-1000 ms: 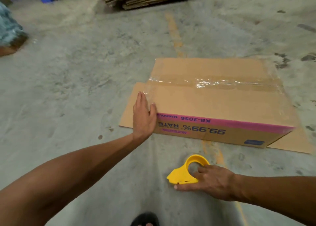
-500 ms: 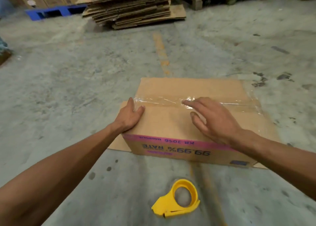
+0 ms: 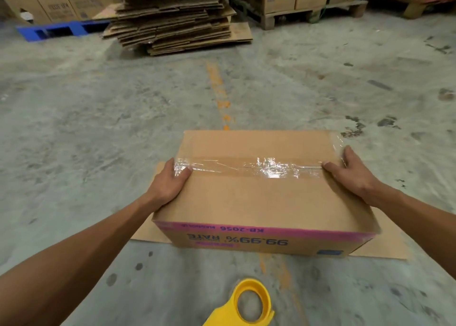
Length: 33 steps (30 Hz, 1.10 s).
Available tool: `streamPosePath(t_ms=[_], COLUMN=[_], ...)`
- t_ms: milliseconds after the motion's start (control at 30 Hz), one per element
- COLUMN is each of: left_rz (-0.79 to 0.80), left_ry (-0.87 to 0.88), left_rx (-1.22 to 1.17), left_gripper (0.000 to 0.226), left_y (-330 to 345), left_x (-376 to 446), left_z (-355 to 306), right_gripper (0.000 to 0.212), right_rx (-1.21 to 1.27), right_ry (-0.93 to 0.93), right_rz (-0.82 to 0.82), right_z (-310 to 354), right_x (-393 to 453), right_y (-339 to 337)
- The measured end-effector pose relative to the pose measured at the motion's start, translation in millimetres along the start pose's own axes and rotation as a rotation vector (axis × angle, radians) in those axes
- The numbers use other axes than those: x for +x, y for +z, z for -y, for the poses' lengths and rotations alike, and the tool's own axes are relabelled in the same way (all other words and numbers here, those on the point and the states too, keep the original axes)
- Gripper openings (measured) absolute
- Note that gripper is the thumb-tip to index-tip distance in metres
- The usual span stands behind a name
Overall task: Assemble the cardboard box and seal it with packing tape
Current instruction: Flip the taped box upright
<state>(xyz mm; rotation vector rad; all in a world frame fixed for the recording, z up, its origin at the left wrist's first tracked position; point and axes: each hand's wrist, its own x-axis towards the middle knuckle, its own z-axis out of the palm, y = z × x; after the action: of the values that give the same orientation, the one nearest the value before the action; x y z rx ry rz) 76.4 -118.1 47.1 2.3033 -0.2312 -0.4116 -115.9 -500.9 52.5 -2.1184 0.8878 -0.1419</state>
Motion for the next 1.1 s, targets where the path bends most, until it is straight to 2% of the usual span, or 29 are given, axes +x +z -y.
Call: streamPosePath(t_ms=[100, 200, 333, 400, 533, 633, 733, 800, 900, 967, 1033, 1100], left_rz=[-0.003, -0.013, 0.012, 0.025, 0.026, 0.029, 0.041, 0.023, -0.036, -0.074, -0.149, -0.270], left_ry=[-0.039, -0.082, -0.124, -0.086, -0.054, -0.074, -0.057, -0.065, -0.058, -0.019, 0.053, 0.162], left_rx=[0.010, 0.073, 0.178, 0.166, 0.103, 0.066, 0.031, 0.057, 0.113, 0.083, 0.016, -0.066], left_gripper=[0.063, 0.063, 0.062, 0.059, 0.054, 0.074, 0.059, 0.057, 0.058, 0.053, 0.048, 0.042], left_y=[-4, -13, -28, -32, -34, -34, -30, -26, -26, -33, -45, -61], left_x=[-14, -27, -20, -7, 20, 38, 52, 58, 61, 59, 54, 49], left_z=[12, 23, 18, 12, 4, 4, 2, -2, -5, -9, -19, -36], right_gripper=[0.051, 0.041, 0.072, 0.077, 0.070, 0.076, 0.075, 0.075, 0.068, 0.080, 0.086, 0.081], right_rx=[0.140, 0.141, 0.117, 0.127, 0.188, 0.190, 0.210, 0.188, 0.182, 0.165, 0.192, 0.240], right_ry=[0.056, 0.065, 0.120, 0.126, 0.115, 0.139, 0.168, 0.177, 0.127, 0.077, -0.037, -0.187], right_rz=[0.081, 0.047, 0.046, 0.062, 0.113, 0.104, 0.098, 0.086, 0.054, 0.023, -0.055, -0.168], right_z=[3, 1, 6, 13, 23, 23, 24, 22, 25, 32, 47, 70], right_x=[-9, -11, -7, 0, 17, 31, 41, 47, 46, 45, 46, 45], right_y=[0, 8, 13, 13, 15, 19, 21, 22, 21, 19, 13, 1])
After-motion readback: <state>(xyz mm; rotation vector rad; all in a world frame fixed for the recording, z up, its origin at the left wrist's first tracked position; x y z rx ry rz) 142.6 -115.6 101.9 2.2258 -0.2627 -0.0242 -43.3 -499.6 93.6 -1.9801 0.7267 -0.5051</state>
